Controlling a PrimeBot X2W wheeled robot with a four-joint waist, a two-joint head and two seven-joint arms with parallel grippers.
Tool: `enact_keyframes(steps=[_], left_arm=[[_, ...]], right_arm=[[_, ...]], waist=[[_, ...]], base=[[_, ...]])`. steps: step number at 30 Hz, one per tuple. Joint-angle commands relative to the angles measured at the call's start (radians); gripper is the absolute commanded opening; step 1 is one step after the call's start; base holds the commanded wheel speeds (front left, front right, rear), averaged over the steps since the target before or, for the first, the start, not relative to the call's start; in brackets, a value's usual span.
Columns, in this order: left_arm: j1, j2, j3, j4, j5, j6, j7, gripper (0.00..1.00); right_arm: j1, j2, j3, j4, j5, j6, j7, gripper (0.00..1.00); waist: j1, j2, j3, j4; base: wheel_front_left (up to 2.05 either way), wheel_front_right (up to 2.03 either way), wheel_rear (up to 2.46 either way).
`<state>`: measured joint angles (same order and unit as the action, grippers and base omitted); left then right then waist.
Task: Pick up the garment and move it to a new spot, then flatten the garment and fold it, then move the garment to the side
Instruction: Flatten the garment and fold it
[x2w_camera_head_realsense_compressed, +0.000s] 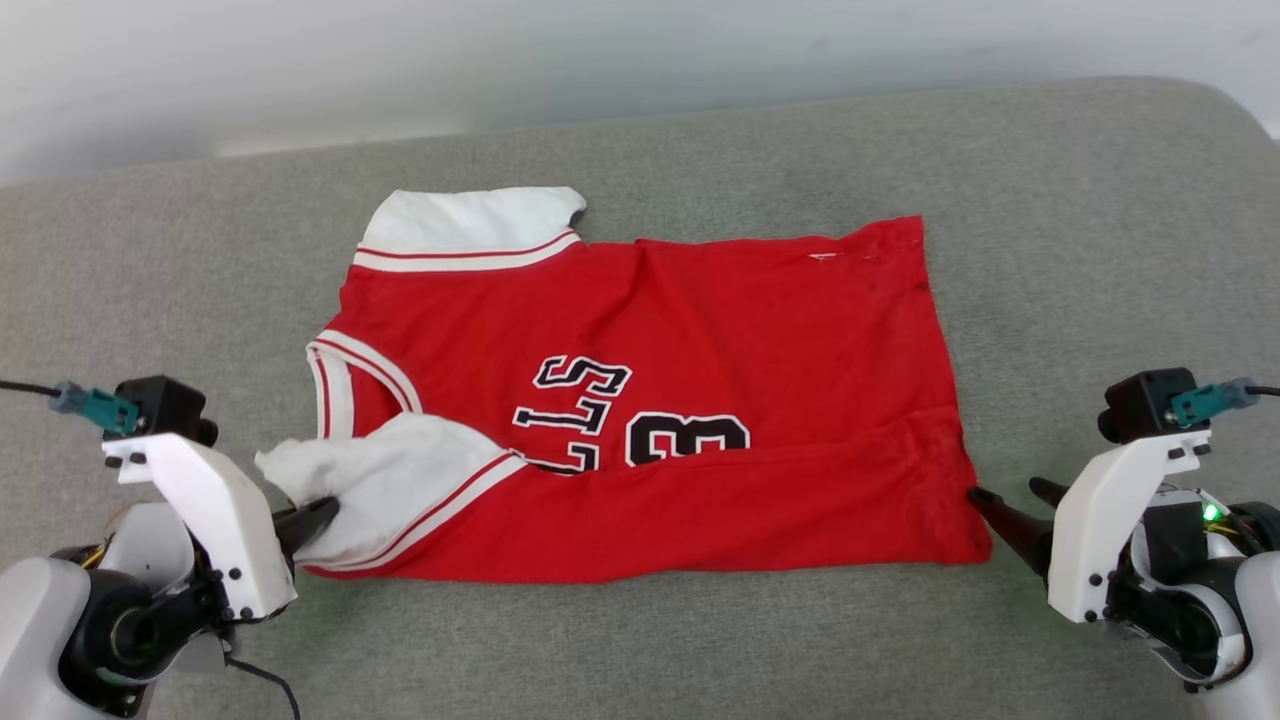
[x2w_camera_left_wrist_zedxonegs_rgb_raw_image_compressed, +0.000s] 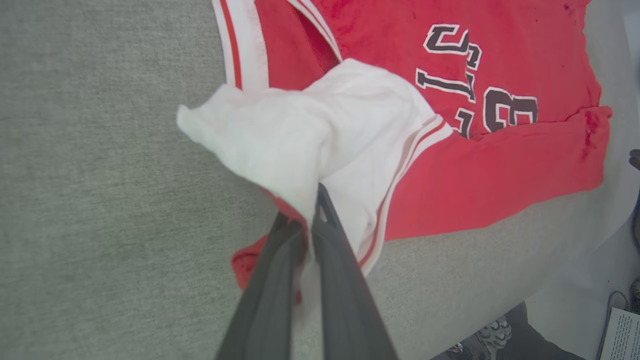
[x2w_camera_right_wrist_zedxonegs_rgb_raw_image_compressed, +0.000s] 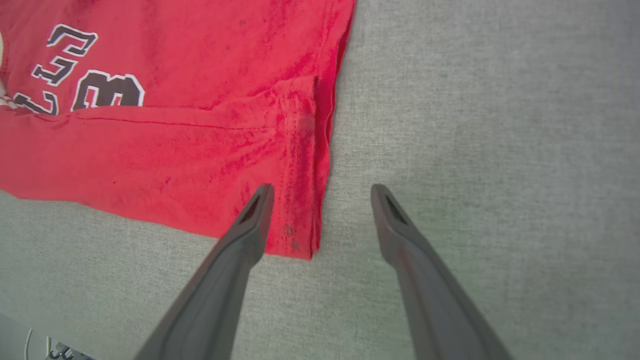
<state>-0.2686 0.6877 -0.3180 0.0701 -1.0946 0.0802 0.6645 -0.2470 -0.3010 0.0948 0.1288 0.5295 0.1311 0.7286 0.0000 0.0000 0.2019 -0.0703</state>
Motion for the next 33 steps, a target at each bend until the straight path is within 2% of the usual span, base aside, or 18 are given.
enact_keyframes(steps=[1,9,10,11,12,19,24,28,33], left_arm=[[-0.021,-0.004,-0.005,-0.013,0.008,0.006,-0.005,0.00],[-0.047,-0.025,-0.025,-0.007,0.027,0.001,-0.014,0.00],[-0.048,-0.027,-0.027,-0.003,0.027,0.000,-0.015,0.00],[-0.049,-0.029,-0.028,0.001,0.025,-0.001,-0.017,0.00],[-0.048,-0.032,-0.029,0.006,0.024,-0.002,-0.017,0.00],[-0.039,-0.042,-0.037,0.038,0.022,-0.013,-0.024,0.00],[-0.005,-0.054,-0.047,0.055,0.010,-0.018,-0.025,0.00],[0.052,-0.056,-0.050,0.067,-0.004,-0.009,-0.027,0.00],[0.126,-0.045,-0.039,0.043,-0.020,0.011,-0.039,0.00]], right_arm=[[-0.020,0.006,0.002,0.029,0.013,-0.001,0.020,1.00],[-0.046,0.050,0.075,0.185,0.037,-0.001,0.070,1.00],[-0.049,0.055,0.083,0.201,0.039,0.000,0.074,0.89],[-0.052,0.058,0.089,0.212,0.041,0.000,0.073,0.18],[-0.056,0.060,0.095,0.222,0.046,0.000,0.072,0.00],[-0.100,0.032,0.105,0.221,0.065,0.001,0.041,0.00],[-0.094,0.007,0.124,0.190,0.078,0.000,0.021,0.00],[-0.052,0.002,0.150,0.168,0.094,0.000,0.028,0.00],[-0.003,-0.007,0.153,0.142,0.109,0.000,0.046,0.00]], waist=[[0.0000,0.0000,0.021,0.020],[0.0000,0.0000,0.054,0.048],[0.0000,0.0000,0.056,0.050],[0.0000,0.0000,0.056,0.051],[0.0000,0.0000,0.055,0.051],[0.0000,0.0000,0.021,0.049],[0.0000,0.0000,-0.056,0.051],[0.0000,0.0000,-0.143,0.050],[0.0000,0.0000,-0.201,0.051]], base=[[0.00,0.00,0.00],[0.00,0.00,0.00],[0.00,0.00,0.00],[0.00,0.00,0.00],[0.00,0.00,0.00],[0.00,0.00,0.00],[0.00,0.00,0.00],[0.00,0.00,0.00],[0.00,0.00,0.00]])
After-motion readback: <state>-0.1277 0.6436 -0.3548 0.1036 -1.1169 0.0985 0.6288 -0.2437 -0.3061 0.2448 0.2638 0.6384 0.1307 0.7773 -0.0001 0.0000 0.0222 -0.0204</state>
